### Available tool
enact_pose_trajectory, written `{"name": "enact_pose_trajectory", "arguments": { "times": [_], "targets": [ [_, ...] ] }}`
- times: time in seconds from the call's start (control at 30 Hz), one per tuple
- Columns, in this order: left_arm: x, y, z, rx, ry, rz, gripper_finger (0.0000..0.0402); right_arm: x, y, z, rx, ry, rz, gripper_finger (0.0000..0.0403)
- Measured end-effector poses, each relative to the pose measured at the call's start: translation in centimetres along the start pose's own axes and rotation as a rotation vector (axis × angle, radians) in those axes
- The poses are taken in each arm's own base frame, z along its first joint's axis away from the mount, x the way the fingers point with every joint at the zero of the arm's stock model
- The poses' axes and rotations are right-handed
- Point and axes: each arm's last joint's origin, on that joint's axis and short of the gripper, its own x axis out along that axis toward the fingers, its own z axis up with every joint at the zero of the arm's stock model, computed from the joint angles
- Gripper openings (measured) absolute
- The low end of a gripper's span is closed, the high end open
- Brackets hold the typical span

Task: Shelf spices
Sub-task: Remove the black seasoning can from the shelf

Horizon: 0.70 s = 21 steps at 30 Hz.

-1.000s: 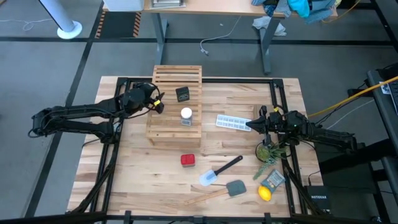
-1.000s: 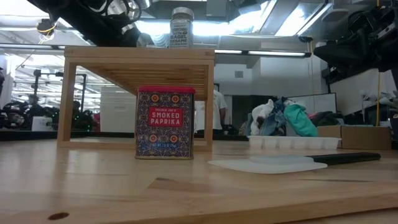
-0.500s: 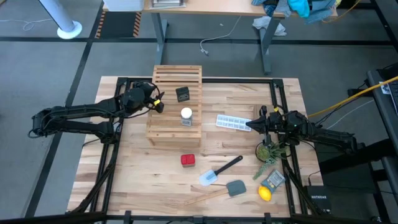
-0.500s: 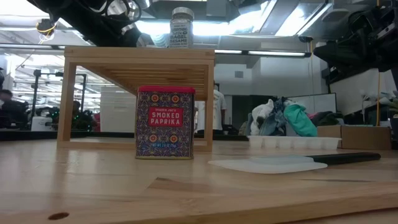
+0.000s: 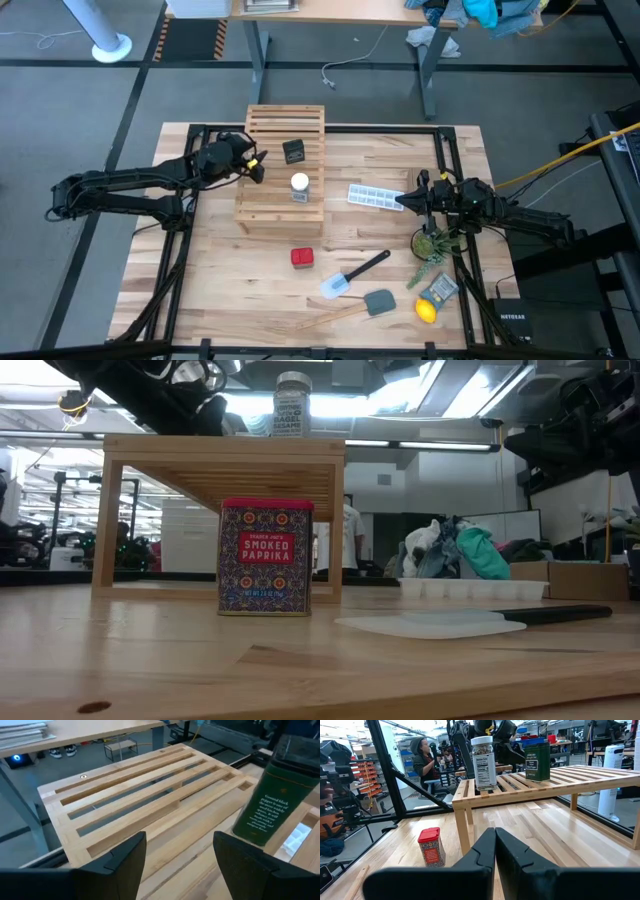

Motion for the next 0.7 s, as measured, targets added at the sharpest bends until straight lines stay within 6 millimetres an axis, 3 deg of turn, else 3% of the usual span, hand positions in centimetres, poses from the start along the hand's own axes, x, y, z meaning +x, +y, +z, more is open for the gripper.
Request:
{"name": "enact_pose_trajectory", "arguments": {
  "times": [0.23, 0.7],
  "targets": [
    [-0.05, -0.54, 0.15, 0.123, 0.007, -0.169, 0.0223, 0.00, 0.00, 0.00, 0.000, 0.000, 0.000, 0.0017],
    [-0.04, -0.72, 0.31, 0.109, -0.011, -0.177, 0.0224, 0.00, 0.00, 0.01, 0.000, -0.001, 0.000, 0.0017]
  ]
}}
